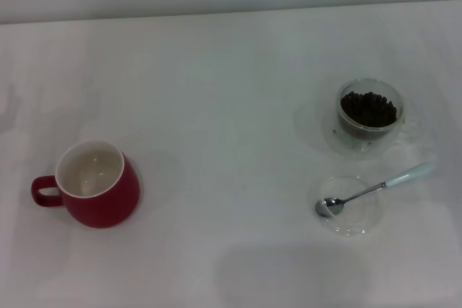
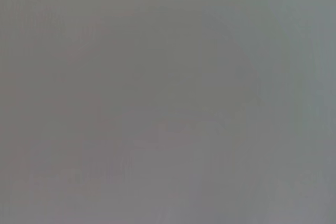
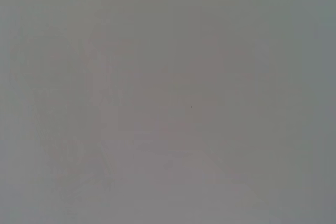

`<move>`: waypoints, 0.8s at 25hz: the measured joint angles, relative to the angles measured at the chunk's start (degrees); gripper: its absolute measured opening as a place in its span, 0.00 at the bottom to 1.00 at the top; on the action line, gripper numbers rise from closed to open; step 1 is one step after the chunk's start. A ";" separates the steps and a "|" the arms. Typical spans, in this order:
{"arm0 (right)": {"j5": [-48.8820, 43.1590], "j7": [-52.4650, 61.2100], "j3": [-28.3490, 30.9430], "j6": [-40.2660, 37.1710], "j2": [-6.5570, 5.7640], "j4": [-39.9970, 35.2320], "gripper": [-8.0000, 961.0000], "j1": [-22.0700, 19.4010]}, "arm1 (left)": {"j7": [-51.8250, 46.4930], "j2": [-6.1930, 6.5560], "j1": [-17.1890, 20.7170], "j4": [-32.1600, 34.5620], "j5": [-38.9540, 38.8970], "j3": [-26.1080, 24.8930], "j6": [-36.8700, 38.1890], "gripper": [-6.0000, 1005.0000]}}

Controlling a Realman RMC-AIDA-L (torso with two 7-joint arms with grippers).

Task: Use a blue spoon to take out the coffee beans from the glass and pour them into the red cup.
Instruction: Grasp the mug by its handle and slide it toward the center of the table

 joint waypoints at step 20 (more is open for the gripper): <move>-0.09 0.00 0.01 -0.73 0.00 0.18 0.91 -0.60 | 0.00 -0.27 2.88 -0.32 0.67 0.46 -1.60 0.81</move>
